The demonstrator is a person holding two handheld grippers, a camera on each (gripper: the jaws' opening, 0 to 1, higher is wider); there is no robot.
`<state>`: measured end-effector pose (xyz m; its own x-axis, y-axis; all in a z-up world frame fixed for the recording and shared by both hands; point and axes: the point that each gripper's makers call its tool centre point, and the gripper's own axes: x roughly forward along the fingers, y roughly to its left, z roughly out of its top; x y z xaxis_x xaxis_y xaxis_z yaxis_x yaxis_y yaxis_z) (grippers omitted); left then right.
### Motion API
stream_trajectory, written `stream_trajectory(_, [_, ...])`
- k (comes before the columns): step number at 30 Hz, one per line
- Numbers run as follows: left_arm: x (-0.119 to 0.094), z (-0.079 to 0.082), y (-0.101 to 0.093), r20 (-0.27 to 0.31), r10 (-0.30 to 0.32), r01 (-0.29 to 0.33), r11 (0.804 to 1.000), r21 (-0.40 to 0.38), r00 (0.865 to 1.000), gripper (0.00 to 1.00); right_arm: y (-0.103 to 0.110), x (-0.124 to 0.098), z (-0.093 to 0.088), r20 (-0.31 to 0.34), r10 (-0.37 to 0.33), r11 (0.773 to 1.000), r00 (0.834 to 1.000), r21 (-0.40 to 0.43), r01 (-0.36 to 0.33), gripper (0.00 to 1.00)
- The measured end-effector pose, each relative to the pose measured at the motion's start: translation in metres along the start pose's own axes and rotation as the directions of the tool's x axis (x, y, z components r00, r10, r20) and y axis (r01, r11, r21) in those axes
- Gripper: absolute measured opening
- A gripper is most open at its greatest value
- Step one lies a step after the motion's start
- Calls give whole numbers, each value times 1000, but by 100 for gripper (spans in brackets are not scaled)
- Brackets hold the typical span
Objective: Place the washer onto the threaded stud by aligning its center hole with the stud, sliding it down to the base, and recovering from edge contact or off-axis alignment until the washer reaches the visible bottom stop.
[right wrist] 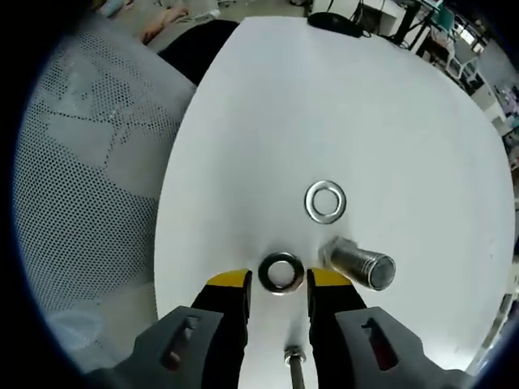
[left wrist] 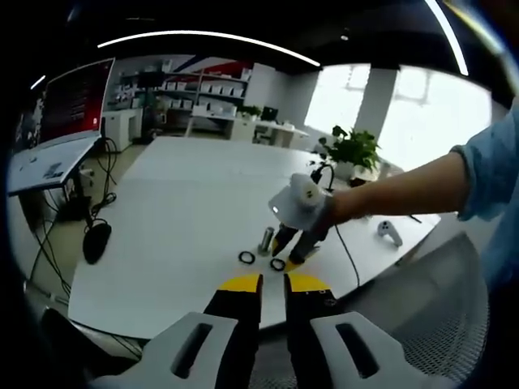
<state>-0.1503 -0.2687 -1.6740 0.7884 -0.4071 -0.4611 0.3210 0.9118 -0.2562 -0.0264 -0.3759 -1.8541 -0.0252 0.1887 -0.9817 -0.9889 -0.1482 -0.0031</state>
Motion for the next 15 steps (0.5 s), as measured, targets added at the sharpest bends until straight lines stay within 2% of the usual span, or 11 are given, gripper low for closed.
stream_trajectory(15, [0,2,0,10,-3,3,1000,-2,1000,8,-3,-1,-1,0,0,1000,1000,13,0,26])
